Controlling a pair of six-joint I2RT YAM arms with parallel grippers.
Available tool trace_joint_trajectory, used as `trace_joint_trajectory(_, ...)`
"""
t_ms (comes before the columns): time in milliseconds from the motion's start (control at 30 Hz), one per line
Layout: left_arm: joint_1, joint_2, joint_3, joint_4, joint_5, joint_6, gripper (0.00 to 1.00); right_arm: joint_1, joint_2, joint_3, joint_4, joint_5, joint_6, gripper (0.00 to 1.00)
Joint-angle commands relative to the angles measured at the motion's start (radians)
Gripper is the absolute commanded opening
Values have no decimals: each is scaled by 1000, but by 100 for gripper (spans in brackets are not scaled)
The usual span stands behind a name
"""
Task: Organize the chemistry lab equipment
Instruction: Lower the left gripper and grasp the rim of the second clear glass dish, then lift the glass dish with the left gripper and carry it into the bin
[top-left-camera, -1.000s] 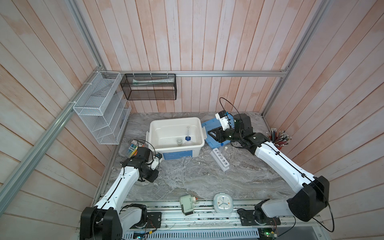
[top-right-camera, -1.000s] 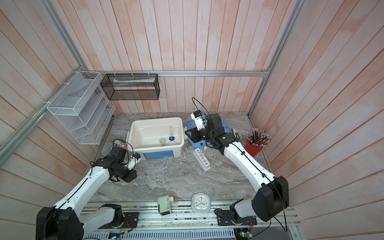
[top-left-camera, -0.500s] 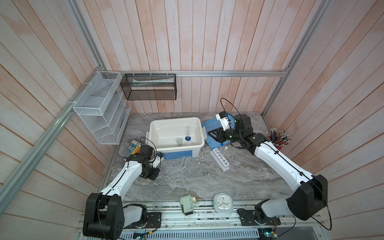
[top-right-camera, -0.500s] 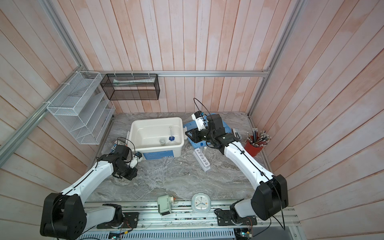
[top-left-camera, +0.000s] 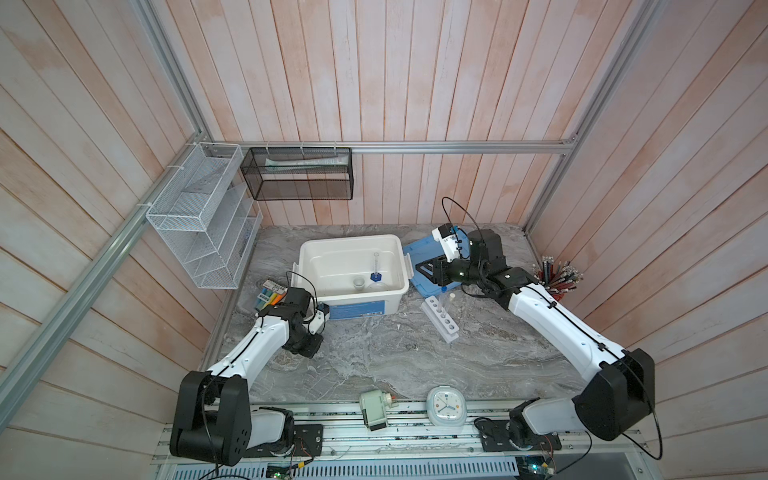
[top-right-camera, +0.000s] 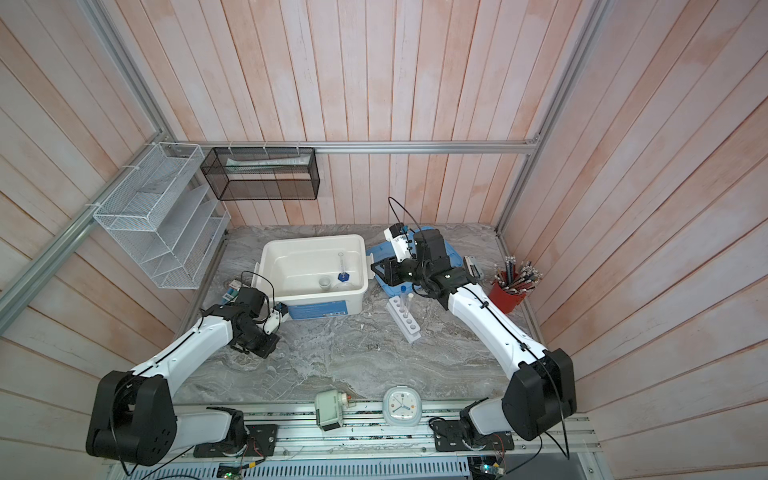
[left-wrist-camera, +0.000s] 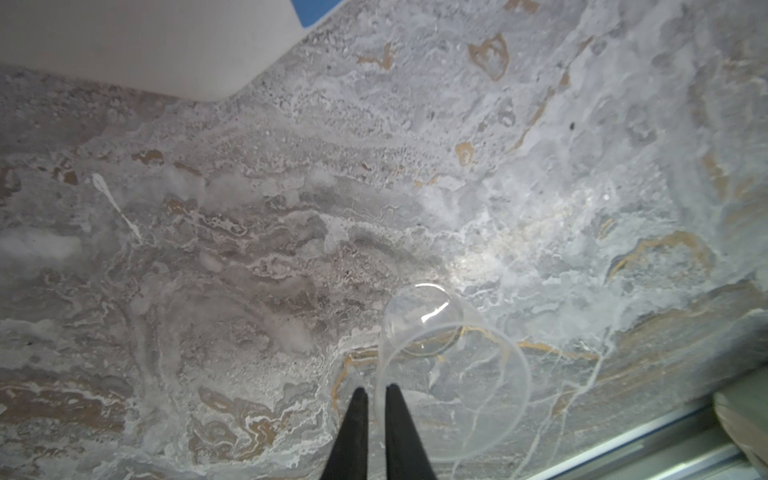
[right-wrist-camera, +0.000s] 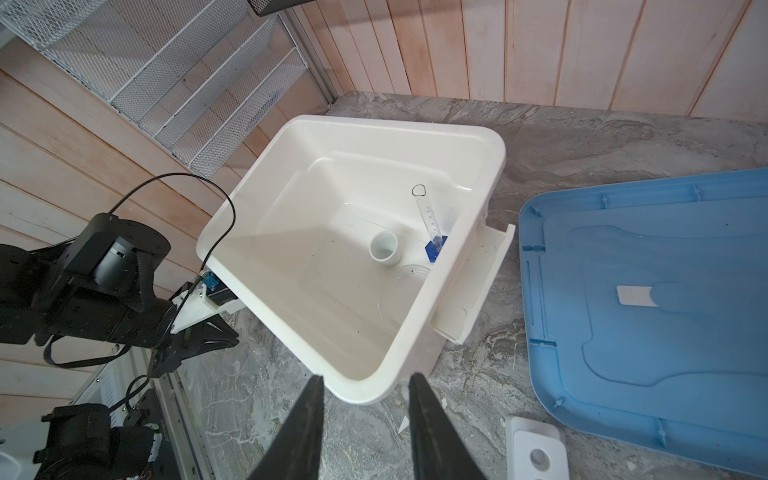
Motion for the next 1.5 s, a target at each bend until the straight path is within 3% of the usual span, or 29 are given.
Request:
trace_joint_trajectory(0,-13,9,19,14,-7,-2,12,-7,-2,-9,30,-24,11,36)
trace_joint_trajectory(333,-31,0,10,23,-10,-1,0,-7,-11,-20,36,-22,15,36)
trace_joint_trajectory(633,-53,-17,15,12,-18,-4,0,-7,-17,-21,27,-15,15,35)
trace_joint_trajectory(800,-59,-123,-13,46,10,13,0,-7,-28,-30,20,-2,17,35)
trace_joint_trajectory(1233,-108,-249,26,-129,81,45,0,-1,-36,-22,-18,45,38,34)
trace_joint_trajectory(1467,-109,-277,187,-203,124,58,0,7,-30,-2,-37,66,41,33)
